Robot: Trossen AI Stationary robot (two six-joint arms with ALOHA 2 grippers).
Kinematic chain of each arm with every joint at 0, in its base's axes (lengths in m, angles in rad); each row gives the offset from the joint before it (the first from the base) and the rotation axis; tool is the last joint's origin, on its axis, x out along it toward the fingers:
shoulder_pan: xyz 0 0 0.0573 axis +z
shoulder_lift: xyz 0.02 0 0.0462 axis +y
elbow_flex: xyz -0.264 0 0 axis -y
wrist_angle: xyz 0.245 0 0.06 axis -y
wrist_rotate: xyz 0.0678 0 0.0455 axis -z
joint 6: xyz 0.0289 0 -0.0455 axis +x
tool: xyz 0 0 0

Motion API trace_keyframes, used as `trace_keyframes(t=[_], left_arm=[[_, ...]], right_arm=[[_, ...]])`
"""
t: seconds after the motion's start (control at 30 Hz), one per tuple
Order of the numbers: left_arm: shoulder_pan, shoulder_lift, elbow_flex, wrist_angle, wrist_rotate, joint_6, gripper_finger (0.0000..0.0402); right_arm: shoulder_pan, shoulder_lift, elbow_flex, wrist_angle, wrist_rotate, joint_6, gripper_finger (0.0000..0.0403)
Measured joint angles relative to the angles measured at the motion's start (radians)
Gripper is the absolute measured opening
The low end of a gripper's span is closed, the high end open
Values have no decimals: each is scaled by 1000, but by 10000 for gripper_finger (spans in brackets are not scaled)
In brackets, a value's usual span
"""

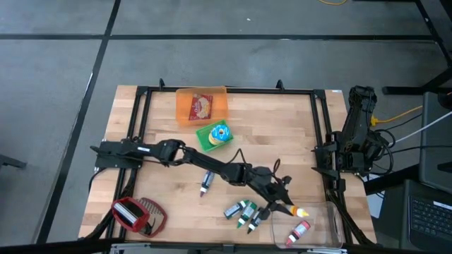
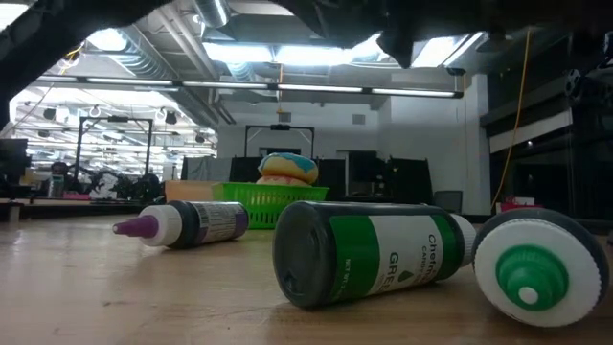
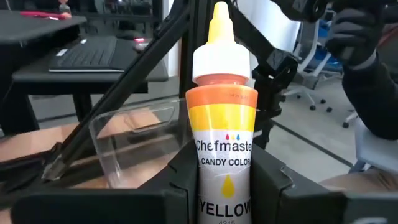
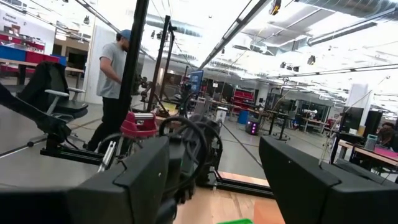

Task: Pick & Place Food Item
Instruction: Put the yellow food coloring into the transparent bin

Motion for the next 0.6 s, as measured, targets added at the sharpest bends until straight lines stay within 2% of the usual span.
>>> trace_keyframes(t=[0.23,0.47,0.6], left_arm=[[3,68,36,-15,6,-11,85],[-8,62,37,9,6,-20,171],[-6,59,37,21,13,-25,205]], right_arm=[[0,0,0,0,0,0,252],[0,0,0,0,30,1,252],[0,0,0,0,26,5,252]])
